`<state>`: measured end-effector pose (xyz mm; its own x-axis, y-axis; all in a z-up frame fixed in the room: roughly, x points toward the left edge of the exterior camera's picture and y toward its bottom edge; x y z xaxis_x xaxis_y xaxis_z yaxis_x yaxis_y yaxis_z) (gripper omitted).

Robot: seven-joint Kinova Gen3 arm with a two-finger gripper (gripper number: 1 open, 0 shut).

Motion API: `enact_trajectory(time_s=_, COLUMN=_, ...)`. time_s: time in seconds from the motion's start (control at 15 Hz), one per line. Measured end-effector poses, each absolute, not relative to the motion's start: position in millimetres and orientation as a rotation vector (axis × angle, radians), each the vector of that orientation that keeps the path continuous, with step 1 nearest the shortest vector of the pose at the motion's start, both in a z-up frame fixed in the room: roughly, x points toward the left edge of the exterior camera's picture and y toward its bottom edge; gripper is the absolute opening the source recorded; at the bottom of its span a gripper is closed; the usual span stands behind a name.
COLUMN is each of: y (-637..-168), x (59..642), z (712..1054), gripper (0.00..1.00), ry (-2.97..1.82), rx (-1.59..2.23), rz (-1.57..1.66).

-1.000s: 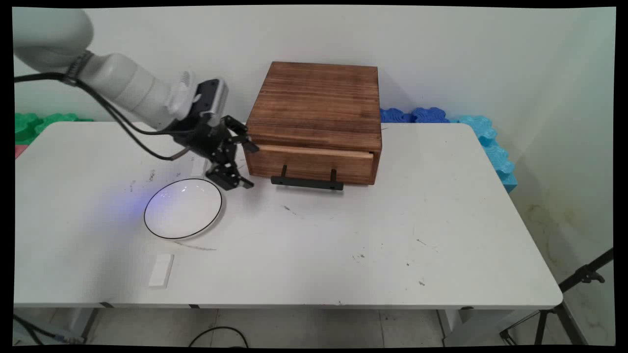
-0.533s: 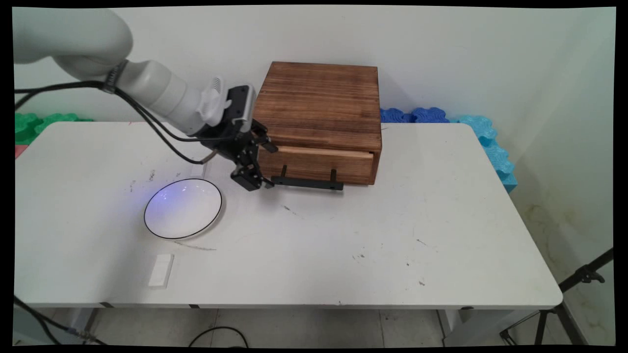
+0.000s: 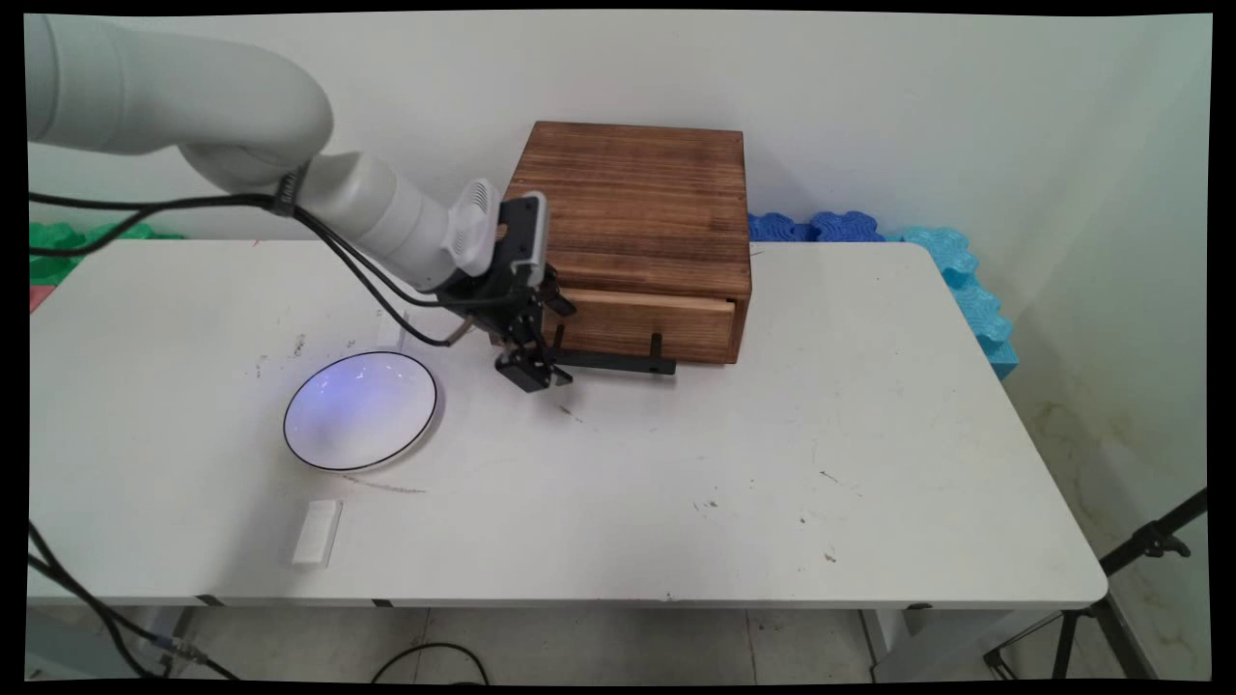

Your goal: Open the drawer

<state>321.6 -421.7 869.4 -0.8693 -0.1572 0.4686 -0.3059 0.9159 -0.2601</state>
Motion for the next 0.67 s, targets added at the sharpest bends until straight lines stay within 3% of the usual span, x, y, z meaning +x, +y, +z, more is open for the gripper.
enact_trajectory(time_s=0.67, y=-430, x=290, z=838, gripper=1.0, ry=-2.642, rx=0.393, rz=0.47)
